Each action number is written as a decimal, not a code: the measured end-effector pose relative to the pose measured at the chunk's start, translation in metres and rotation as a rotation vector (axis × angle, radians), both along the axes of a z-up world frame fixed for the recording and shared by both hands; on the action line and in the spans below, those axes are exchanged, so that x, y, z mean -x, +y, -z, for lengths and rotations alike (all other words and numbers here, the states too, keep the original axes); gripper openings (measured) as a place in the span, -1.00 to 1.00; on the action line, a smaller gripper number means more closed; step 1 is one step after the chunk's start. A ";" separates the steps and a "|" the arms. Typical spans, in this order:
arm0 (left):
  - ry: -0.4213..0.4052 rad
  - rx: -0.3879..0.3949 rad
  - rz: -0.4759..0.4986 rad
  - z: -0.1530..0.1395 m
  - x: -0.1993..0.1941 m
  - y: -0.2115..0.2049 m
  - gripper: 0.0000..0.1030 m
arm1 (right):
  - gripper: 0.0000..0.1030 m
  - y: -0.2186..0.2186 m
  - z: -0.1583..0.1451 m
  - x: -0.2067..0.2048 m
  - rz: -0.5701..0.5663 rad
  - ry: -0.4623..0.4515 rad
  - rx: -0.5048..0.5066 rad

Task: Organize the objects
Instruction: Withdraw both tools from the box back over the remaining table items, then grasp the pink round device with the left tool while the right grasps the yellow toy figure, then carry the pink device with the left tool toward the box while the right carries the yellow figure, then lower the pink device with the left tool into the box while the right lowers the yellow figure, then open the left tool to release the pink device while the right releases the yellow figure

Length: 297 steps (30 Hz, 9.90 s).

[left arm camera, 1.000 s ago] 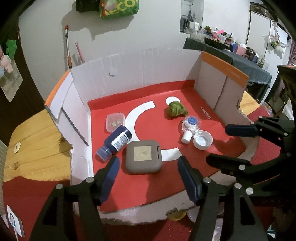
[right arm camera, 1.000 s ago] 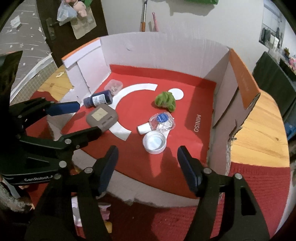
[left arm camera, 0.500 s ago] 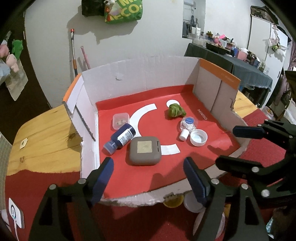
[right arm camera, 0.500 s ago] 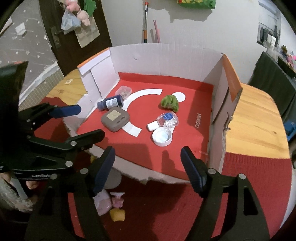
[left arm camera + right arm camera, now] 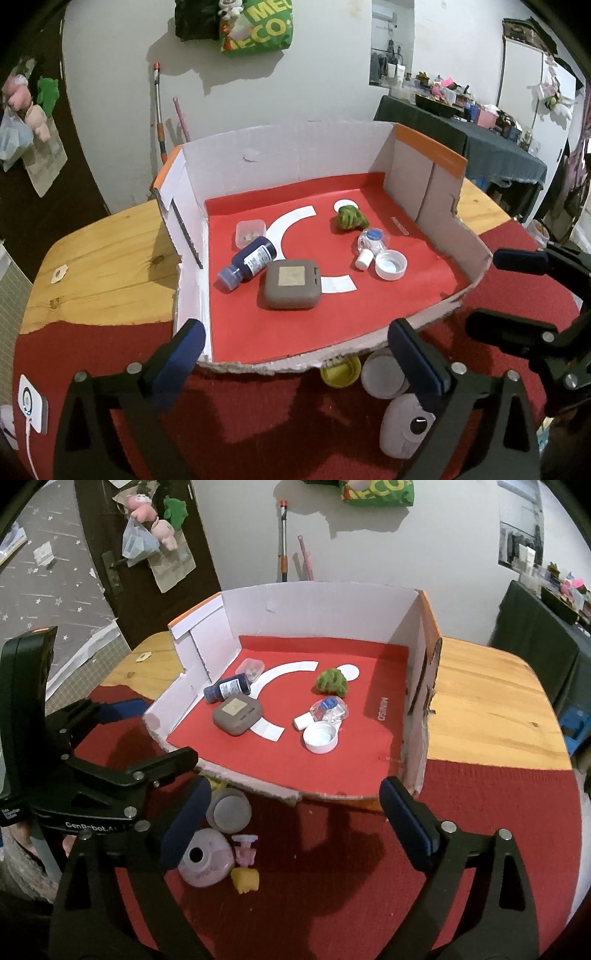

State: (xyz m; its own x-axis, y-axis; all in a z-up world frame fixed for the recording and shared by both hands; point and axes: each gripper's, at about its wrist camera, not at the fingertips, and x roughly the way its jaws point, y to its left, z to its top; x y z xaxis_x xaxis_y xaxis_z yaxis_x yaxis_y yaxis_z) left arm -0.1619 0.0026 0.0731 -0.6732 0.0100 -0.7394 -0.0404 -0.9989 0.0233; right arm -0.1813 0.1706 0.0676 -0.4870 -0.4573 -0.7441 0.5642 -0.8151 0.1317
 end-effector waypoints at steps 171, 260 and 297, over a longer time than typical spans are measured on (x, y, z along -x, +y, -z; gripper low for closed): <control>-0.054 -0.131 0.047 0.009 0.005 -0.010 -0.04 | -0.61 -0.026 -0.005 -0.011 -0.070 0.036 0.009; -0.168 -0.054 0.077 0.050 0.101 -0.014 -0.01 | -0.60 -0.042 0.056 0.080 -0.012 -0.090 -0.072; -0.103 0.003 0.046 0.031 0.073 -0.012 0.25 | -0.50 -0.029 0.045 0.059 -0.014 -0.074 -0.080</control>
